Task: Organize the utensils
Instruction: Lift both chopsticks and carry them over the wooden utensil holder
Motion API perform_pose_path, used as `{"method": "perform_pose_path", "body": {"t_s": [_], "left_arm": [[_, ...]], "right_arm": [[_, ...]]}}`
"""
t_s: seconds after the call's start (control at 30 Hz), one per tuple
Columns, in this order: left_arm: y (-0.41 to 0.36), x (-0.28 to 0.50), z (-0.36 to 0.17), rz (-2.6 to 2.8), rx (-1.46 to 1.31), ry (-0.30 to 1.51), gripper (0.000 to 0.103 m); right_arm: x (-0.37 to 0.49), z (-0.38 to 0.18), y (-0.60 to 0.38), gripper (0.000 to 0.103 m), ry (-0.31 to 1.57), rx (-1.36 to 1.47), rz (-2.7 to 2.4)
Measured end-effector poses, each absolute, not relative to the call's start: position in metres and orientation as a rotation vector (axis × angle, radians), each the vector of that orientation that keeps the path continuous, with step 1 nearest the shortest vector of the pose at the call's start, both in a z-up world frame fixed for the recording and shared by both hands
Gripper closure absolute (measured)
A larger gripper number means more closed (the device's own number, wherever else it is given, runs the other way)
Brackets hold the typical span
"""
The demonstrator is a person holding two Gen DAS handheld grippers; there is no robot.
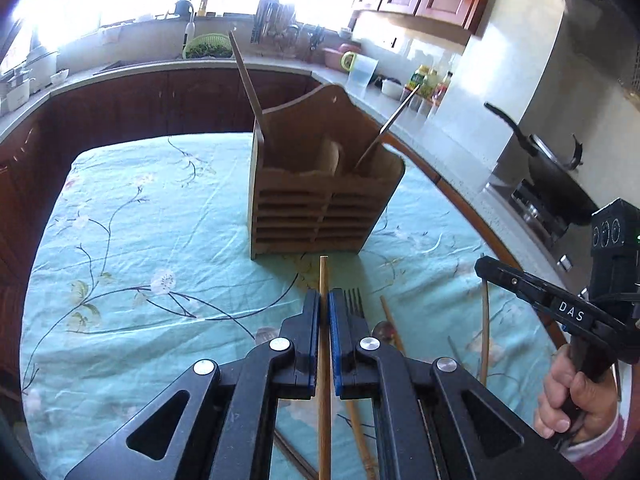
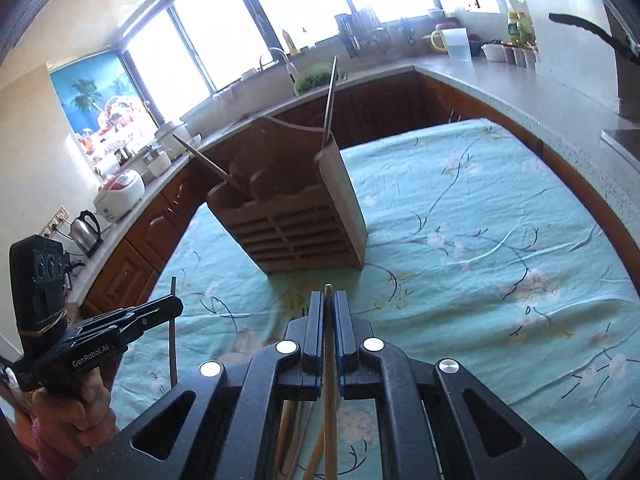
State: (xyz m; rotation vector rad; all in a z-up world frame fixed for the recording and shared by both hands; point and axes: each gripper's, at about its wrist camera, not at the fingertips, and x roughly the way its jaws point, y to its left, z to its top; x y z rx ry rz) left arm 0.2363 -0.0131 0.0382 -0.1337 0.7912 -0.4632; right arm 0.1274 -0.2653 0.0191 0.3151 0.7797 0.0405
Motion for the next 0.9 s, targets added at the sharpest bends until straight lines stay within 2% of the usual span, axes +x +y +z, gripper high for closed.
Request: {"method": "perform_pose_path", "body": {"t_s": [0.4, 0.9], "left_arm": [[0.048, 0.175, 0.097, -0.462, -0.221, 0.604, 0.100], [0.053, 0.177, 0.104, -0.427, -0.265, 0.540, 0.100]], "right_arm": [[0.105, 0.106, -0.267, 0.098, 0.559, 0.296, 0.042], [0.115, 0.123, -0.266, 0.098, 0.498, 0.286, 0.046]]}}
